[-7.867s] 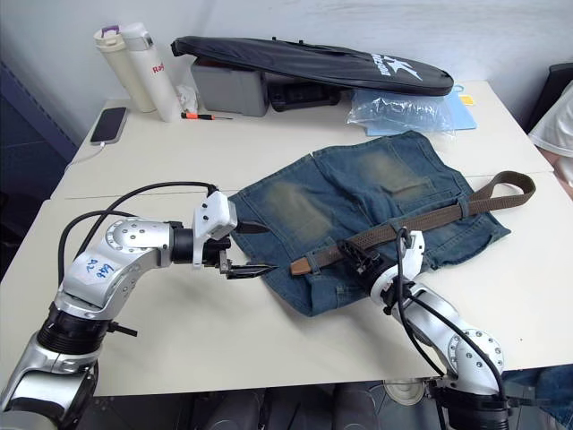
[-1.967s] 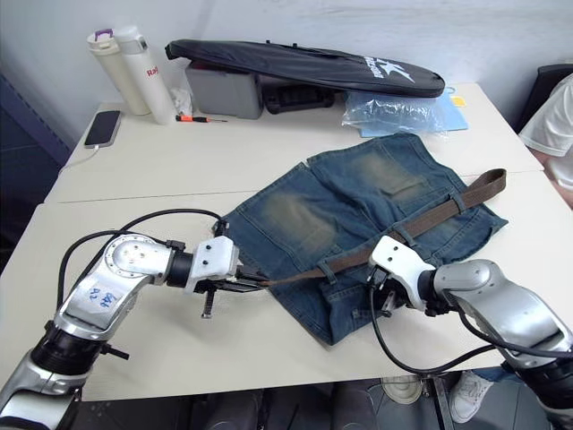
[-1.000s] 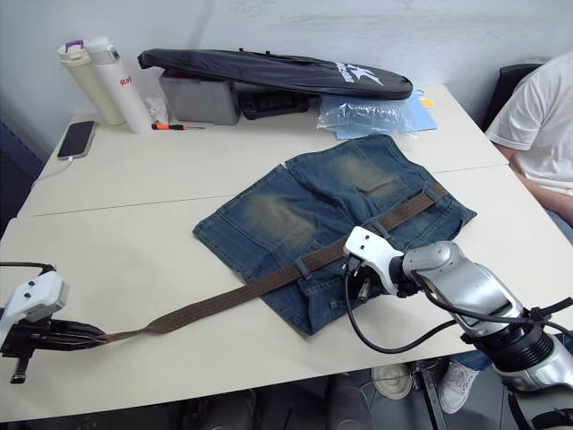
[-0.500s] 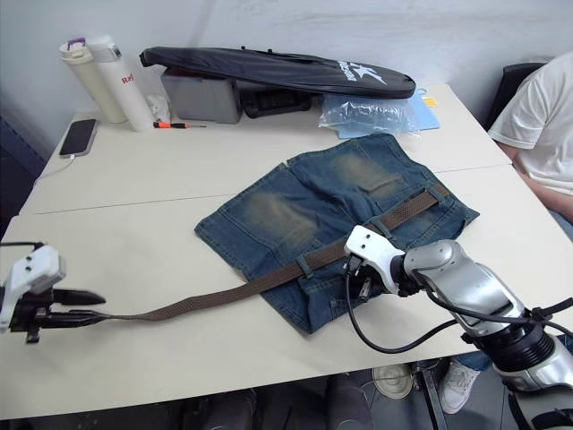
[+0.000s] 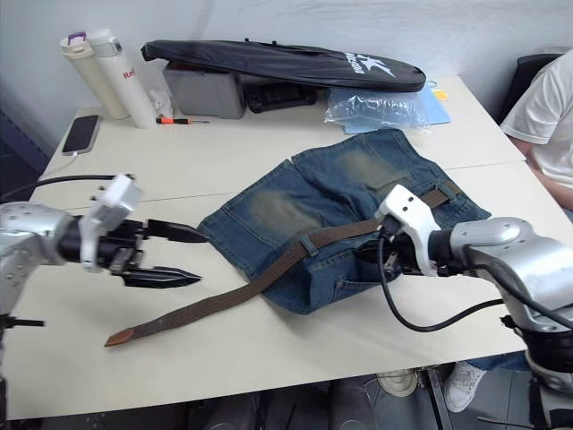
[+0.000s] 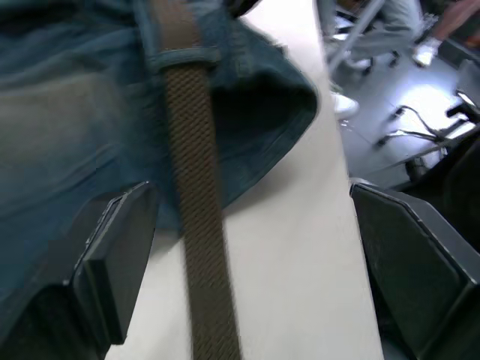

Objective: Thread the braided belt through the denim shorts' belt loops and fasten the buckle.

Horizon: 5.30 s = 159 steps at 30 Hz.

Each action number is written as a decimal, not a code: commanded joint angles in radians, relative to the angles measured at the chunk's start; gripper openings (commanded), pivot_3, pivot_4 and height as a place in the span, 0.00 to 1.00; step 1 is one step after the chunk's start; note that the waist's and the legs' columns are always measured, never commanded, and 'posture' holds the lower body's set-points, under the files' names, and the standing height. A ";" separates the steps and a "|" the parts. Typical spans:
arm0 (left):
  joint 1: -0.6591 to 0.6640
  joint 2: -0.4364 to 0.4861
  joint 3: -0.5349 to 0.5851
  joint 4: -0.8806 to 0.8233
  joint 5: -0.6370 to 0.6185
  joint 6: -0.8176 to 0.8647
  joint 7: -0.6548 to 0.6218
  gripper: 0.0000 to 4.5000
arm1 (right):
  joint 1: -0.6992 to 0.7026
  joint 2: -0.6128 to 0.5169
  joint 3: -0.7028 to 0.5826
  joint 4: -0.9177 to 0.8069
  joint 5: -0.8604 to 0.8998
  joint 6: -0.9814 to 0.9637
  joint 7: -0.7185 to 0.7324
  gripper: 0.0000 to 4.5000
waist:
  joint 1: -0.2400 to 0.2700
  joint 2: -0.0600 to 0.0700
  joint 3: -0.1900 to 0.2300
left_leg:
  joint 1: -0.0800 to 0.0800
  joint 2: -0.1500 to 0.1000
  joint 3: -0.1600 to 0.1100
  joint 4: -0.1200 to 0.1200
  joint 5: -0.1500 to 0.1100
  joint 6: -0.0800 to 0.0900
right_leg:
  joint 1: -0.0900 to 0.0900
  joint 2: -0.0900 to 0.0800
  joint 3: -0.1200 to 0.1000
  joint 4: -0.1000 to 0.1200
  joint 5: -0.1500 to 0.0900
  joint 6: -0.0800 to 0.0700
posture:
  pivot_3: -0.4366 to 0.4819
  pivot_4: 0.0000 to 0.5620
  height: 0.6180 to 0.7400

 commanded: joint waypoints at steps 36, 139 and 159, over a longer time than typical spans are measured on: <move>-0.371 -0.734 -0.798 0.603 0.732 -0.435 0.161 0.75 | 0.578 -0.305 -0.573 -0.266 0.017 0.010 0.032 1.00 | 0.045 -0.004 0.003 | -0.001 -0.002 0.004 0.010 -0.005 0.009 | 0.009 0.000 0.003 -0.017 -0.001 -0.004 | 0.48 0.27 1.00; -0.068 -0.108 0.017 0.543 0.101 0.387 0.392 0.87 | -0.079 0.171 -0.007 0.471 0.072 0.011 -0.049 1.00 | 0.012 0.000 0.004 | -0.012 -0.052 -0.062 -0.007 0.031 -0.010 | 0.025 -0.056 -0.054 0.003 -0.010 0.027 | 0.48 0.27 1.00; -0.081 -0.044 -0.051 0.478 0.086 0.246 0.123 0.00 | 0.032 0.138 -0.001 0.383 -0.045 -0.383 0.066 0.00 | 0.001 -0.001 0.005 | -0.013 -0.052 -0.061 -0.007 0.030 -0.009 | 0.025 -0.056 -0.053 0.001 -0.009 0.028 | 0.48 0.27 1.00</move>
